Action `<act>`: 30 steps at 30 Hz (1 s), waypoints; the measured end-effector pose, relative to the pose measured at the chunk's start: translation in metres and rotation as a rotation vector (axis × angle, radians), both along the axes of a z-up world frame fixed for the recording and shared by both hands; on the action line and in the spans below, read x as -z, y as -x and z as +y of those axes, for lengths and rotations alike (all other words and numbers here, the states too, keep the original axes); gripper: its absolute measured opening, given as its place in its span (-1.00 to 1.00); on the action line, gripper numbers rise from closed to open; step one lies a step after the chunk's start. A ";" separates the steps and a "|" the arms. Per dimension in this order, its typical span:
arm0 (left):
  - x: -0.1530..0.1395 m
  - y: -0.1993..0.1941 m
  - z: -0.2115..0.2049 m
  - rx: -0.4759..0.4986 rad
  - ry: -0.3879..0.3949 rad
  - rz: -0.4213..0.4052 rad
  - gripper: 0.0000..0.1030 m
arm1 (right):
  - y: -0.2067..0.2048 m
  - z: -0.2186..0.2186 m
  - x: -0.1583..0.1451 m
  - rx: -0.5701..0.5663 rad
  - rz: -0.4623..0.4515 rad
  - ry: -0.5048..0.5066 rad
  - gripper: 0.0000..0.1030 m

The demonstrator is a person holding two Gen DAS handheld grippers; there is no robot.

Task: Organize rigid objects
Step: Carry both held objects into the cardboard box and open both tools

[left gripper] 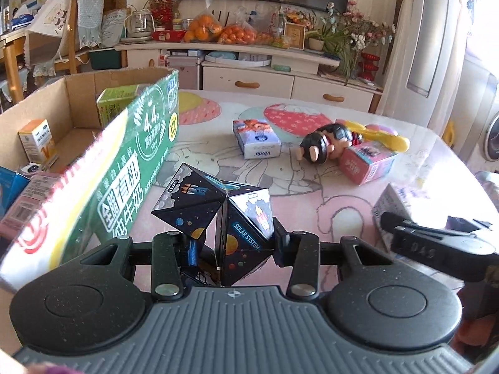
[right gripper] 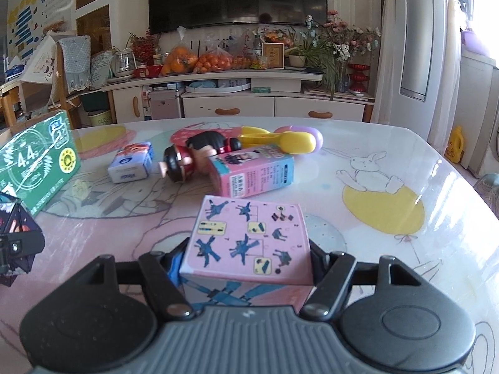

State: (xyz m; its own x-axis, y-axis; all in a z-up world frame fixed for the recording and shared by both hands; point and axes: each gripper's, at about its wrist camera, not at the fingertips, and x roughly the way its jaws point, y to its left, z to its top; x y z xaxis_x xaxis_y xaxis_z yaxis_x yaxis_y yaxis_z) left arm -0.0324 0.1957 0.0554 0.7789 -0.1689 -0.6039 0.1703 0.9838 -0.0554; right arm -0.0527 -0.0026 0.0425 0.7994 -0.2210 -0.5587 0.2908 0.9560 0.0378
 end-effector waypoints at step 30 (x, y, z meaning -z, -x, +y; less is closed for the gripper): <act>-0.074 -0.027 0.101 -0.204 0.113 -0.135 -0.01 | -0.049 0.143 -0.118 -0.380 -0.207 0.149 0.38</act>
State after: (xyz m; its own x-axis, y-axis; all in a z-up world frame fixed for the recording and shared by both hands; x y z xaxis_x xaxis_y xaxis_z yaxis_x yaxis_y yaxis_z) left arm -0.0055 0.2965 0.1297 0.8760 -0.0605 -0.4786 -0.0179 0.9874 -0.1575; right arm -0.0038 0.1400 0.1603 0.9307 0.0432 -0.3632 -0.0804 0.9929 -0.0877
